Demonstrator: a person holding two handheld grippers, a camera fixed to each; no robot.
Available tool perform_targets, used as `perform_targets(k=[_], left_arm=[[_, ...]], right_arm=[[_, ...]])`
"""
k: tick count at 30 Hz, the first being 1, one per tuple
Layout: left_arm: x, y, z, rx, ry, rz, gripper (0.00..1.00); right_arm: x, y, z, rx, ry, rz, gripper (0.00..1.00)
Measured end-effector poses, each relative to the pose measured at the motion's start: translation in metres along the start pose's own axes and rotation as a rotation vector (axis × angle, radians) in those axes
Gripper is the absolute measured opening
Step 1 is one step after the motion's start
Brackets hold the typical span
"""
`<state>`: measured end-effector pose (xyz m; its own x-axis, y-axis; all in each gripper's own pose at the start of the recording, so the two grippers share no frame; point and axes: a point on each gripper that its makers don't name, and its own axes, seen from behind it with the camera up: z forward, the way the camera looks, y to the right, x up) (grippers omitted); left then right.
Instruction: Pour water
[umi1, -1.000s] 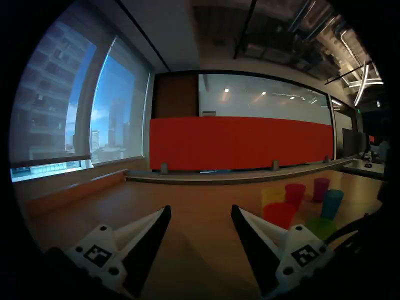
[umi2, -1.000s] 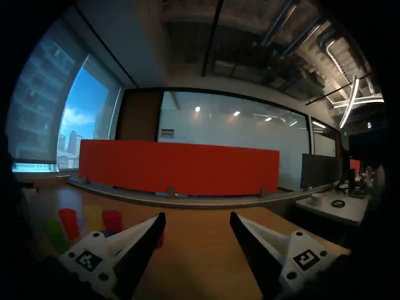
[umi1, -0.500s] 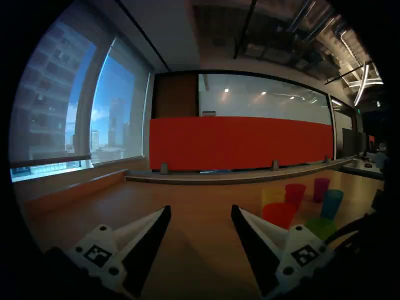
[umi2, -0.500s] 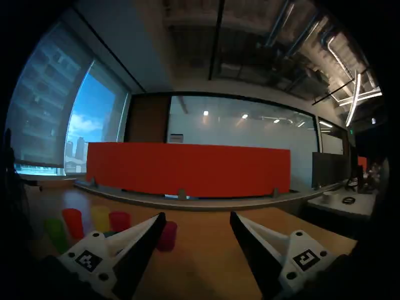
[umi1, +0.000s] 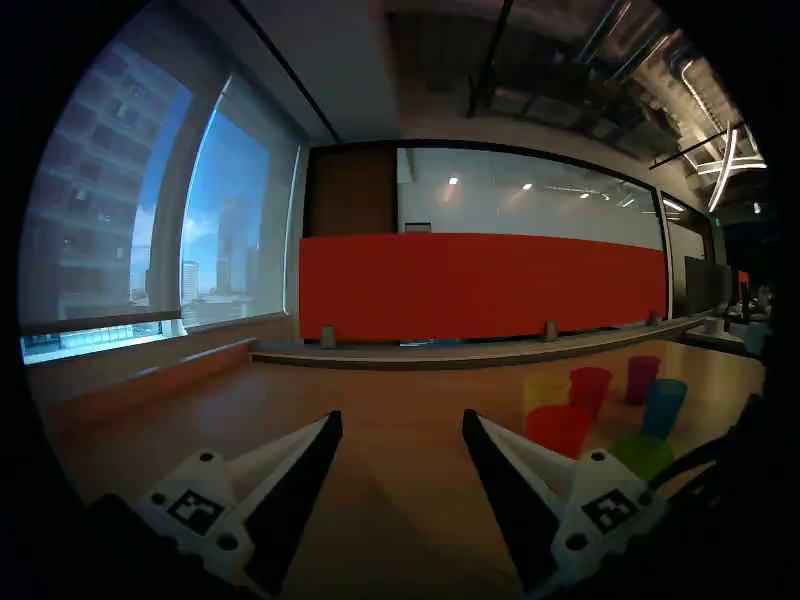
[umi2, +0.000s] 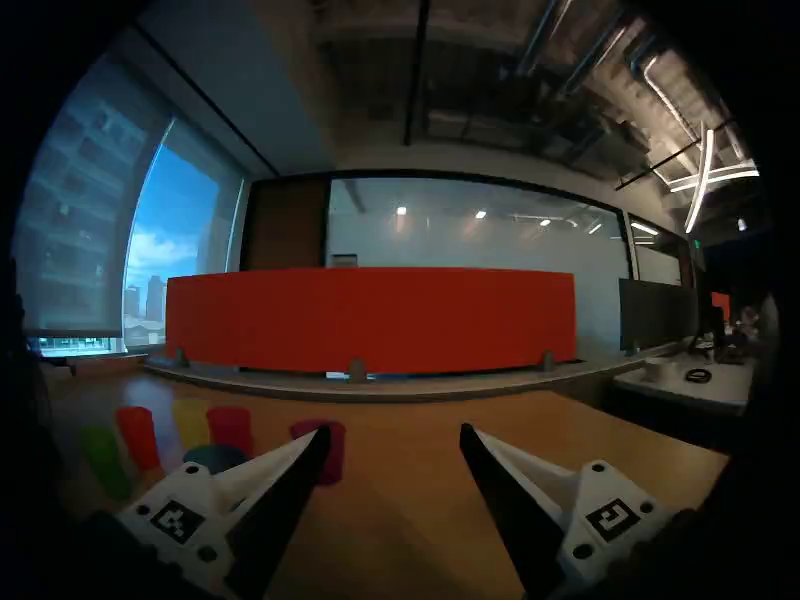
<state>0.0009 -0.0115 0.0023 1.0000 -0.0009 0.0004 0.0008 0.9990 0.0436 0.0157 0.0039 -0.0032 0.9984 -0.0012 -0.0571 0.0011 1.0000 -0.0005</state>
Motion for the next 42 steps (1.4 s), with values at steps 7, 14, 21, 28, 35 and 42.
perform_targets(k=[7, 14, 21, 28, 35, 42], left_arm=[[0.0, 0.0, 0.0, 0.0, 0.0, 0.0, 0.89], [0.0, 0.0, 0.001, 0.0, 0.0, 0.0, 0.89], [0.0, 0.0, 0.0, 0.0, 0.0, 0.0, 0.89], [0.0, 0.0, 0.0, 0.0, 0.0, 0.0, 0.89], [0.0, 0.0, 0.0, 0.0, 0.0, 0.0, 0.89], [0.0, 0.0, 0.0, 0.0, 0.0, 0.0, 0.89]], right_arm=[[-0.007, 0.0, 0.001, 0.005, -0.014, -0.003, 1.0], [-0.01, 0.001, 0.001, 0.003, -0.02, 0.0, 1.0], [-0.016, -0.001, 0.001, -0.001, -0.045, -0.002, 1.0], [-0.017, -0.002, 0.001, -0.006, -0.055, -0.002, 1.0], [-0.017, -0.002, 0.001, -0.005, -0.056, 0.0, 1.0], [-0.017, -0.002, 0.001, -0.004, -0.058, 0.0, 1.0]])
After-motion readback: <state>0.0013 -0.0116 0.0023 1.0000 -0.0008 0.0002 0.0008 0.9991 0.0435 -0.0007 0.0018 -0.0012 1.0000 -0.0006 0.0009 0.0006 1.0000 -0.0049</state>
